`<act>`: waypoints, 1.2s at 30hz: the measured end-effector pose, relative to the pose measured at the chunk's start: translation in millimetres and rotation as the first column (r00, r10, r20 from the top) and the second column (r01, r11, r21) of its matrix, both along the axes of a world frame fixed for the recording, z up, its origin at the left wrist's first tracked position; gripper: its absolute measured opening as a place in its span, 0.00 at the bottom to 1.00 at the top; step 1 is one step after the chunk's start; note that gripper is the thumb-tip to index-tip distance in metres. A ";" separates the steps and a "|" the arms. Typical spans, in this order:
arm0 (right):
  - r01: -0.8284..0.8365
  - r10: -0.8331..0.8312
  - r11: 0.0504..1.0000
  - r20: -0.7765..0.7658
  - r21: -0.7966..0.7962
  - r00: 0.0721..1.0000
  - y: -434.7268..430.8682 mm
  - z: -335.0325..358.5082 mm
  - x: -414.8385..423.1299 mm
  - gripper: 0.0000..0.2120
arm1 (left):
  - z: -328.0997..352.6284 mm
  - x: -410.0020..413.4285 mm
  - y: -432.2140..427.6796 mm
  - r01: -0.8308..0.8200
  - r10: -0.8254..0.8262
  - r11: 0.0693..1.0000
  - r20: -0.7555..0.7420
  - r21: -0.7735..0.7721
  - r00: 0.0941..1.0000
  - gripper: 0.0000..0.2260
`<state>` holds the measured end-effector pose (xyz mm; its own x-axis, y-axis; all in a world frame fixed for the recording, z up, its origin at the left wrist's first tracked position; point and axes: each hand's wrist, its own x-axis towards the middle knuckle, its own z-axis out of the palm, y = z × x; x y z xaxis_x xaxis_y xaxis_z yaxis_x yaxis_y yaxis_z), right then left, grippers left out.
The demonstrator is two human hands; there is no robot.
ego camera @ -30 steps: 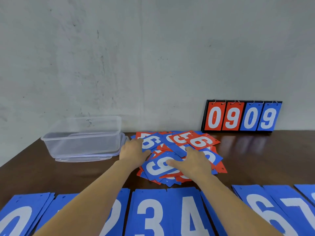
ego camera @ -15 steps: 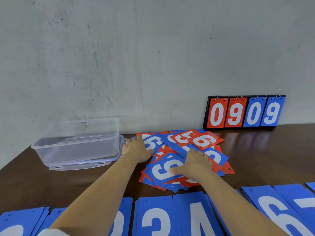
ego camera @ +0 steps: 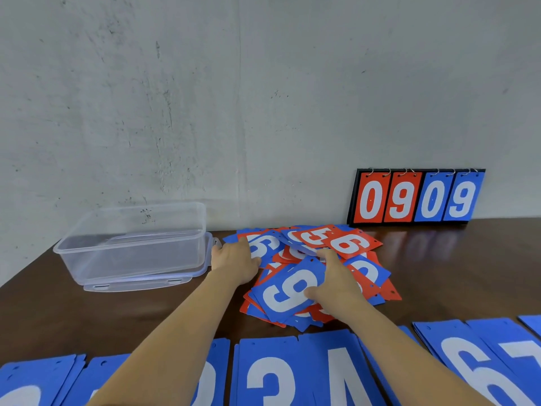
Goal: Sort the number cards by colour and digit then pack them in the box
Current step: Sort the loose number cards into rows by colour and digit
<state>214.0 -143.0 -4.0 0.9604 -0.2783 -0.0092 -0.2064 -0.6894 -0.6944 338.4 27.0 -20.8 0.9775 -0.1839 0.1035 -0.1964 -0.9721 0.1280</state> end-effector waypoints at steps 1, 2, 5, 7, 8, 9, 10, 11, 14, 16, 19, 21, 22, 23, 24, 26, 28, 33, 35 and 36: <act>-0.001 0.001 0.999 -0.001 0.042 1.000 -1.6 0.7 -1.5 0.37 | 1.0 -2.0 -0.1 -0.006 0.006 1.000 0.023 0.014 1.000 0.22; -0.004 0.004 0.996 -0.008 0.084 1.000 -3.1 2.1 -3.3 0.37 | 1.6 -4.2 -0.3 -0.013 0.012 0.999 0.049 0.029 0.999 0.20; -0.006 0.014 0.981 -0.039 0.191 0.999 -8.6 7.2 -7.6 0.33 | 3.2 -10.9 -4.0 -0.021 0.012 0.998 0.142 0.062 0.990 0.17; -0.010 0.020 0.966 -0.037 0.260 0.999 -12.0 12.1 -10.5 0.27 | 3.8 -13.6 -6.8 -0.021 0.014 0.999 0.169 0.039 0.986 0.15; -0.012 0.020 0.962 -0.025 0.272 0.999 -13.4 14.7 -12.1 0.24 | 4.7 -14.7 -7.2 -0.022 0.019 1.000 0.166 0.017 0.986 0.15; -0.015 0.019 0.963 -0.012 0.270 1.000 -14.9 16.9 -13.1 0.20 | 5.2 -15.2 -6.8 -0.027 0.028 1.000 0.150 -0.010 0.988 0.16; -0.019 0.019 0.963 0.000 0.268 1.000 -15.9 19.1 -14.2 0.16 | 6.1 -15.3 -6.0 -0.033 0.037 0.999 0.121 -0.041 0.992 0.18; -0.023 0.022 0.960 0.008 0.281 1.000 -16.5 21.2 -15.2 0.13 | 6.8 -14.5 -4.7 -0.040 0.046 0.996 0.078 -0.079 0.996 0.21; -0.039 0.038 0.935 0.011 0.354 0.999 -15.9 26.5 -18.4 0.11 | 11.0 -12.4 -0.8 -0.091 0.070 0.959 -0.087 -0.267 0.994 0.28; -0.056 0.048 0.932 0.030 0.358 0.998 -14.1 28.8 -20.5 0.09 | 14.3 -13.1 1.1 -0.129 0.070 0.907 -0.160 -0.401 0.985 0.29; -0.057 0.028 0.936 0.086 0.347 0.996 -11.4 32.6 -22.8 0.07 | 19.1 -18.3 4.3 -0.147 0.081 0.831 -0.144 -0.536 0.986 0.26; -0.045 0.000 0.935 0.128 0.352 0.992 -10.5 36.5 -24.6 0.05 | 24.3 -24.3 6.4 -0.138 0.100 0.814 -0.099 -0.564 0.990 0.21; -0.041 -0.015 0.931 0.148 0.362 0.989 -10.6 38.5 -25.6 0.05 | 27.3 -27.8 6.6 -0.132 0.108 0.811 -0.075 -0.570 0.991 0.18; -0.034 -0.031 0.927 0.166 0.374 0.986 -10.6 41.0 -26.5 0.05 | 30.4 -31.1 6.8 -0.124 0.113 0.807 -0.055 -0.578 0.992 0.15; -0.028 -0.046 0.924 0.184 0.382 0.982 -11.2 42.9 -26.9 0.05 | 33.9 -35.1 6.8 -0.118 0.118 0.800 -0.038 -0.588 0.992 0.13; -0.036 -0.055 0.929 0.234 0.368 0.971 -12.5 47.0 -27.6 0.07 | 41.8 -44.5 6.0 -0.113 0.134 0.771 -0.014 -0.626 0.991 0.10; -0.053 -0.042 0.945 0.282 0.323 0.958 -15.0 51.5 -29.3 0.10 | 51.7 -55.8 5.8 -0.112 0.156 0.726 0.005 -0.679 0.988 0.09; -0.104 0.022 0.969 0.343 0.223 0.939 -30.3 61.9 -40.0 0.04 | 76.9 -88.6 9.1 -0.072 0.131 0.686 0.026 -0.724 0.991 0.14; -0.109 0.029 0.973 0.356 0.205 0.934 -39.1 66.5 -47.6 0.07 | 83.3 -105.6 8.3 -0.067 0.121 0.702 0.027 -0.709 0.992 0.17; -0.112 0.033 0.973 0.356 0.202 0.934 -44.3 67.9 -50.9 0.08 | 84.9 -113.7 7.2 -0.063 0.115 0.703 0.027 -0.708 0.993 0.17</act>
<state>163.2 -187.3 63.9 0.9310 -0.2370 0.2776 0.1203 -0.5189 -0.8464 224.6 34.2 64.1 0.9718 0.0559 0.2292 -0.1471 -0.6162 0.7737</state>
